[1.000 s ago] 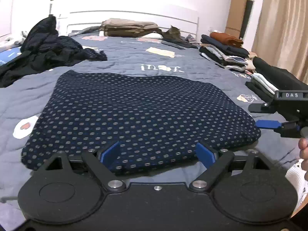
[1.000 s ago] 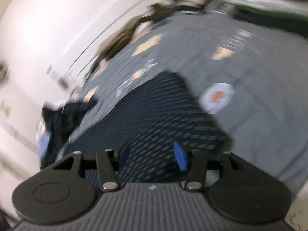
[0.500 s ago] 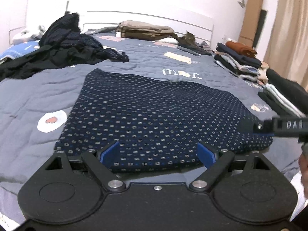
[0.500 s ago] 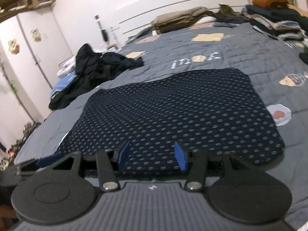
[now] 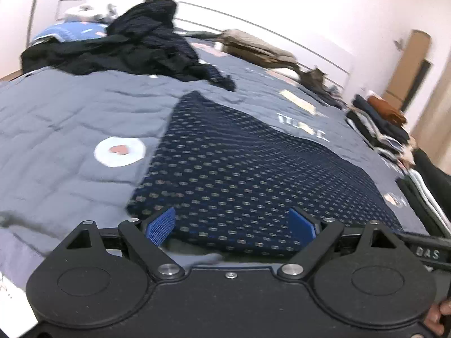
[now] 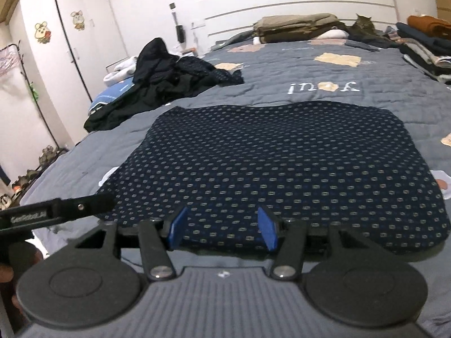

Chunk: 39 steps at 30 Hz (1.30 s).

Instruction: Fold clothes

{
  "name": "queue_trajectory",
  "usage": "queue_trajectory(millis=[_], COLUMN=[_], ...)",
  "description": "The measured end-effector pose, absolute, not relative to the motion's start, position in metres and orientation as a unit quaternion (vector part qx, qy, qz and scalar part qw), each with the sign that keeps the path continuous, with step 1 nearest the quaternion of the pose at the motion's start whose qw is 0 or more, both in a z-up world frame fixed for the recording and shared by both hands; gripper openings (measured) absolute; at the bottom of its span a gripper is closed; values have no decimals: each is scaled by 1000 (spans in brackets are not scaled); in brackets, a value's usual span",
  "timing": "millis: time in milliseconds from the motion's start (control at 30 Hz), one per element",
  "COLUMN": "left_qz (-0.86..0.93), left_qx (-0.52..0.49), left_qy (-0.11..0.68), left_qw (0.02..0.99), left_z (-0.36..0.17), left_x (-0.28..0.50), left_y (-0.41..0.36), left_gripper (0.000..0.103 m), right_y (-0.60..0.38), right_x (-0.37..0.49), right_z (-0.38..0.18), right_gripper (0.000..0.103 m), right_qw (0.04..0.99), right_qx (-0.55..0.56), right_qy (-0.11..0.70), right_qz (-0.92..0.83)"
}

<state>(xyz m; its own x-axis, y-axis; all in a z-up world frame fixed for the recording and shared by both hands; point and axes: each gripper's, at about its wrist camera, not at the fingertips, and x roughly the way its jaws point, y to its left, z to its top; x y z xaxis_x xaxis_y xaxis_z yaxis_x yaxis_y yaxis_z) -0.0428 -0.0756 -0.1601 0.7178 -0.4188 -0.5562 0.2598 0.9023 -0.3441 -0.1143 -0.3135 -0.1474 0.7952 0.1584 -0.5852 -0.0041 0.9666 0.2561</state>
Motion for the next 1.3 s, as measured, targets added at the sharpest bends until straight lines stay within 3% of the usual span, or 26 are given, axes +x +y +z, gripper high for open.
queue_trajectory(millis=[533,733,1300], left_qz=[-140,-132,-124], left_qx=[-205,-250,-287], left_qy=[337,350,371], left_qw=[908,893,875], left_z=[-171,-184,-199], left_x=[-30,-21,-6], left_y=[-31,-21,-25], left_gripper=[86,80,80], right_y=[-283,-279,-269], right_x=[-100,-98,-95], right_z=[-147,-147,-149], right_gripper=[54,54,54], right_qw=[934,934,935], right_qx=[125,123,120], right_qy=[328,329,323], right_qz=[63,65,84])
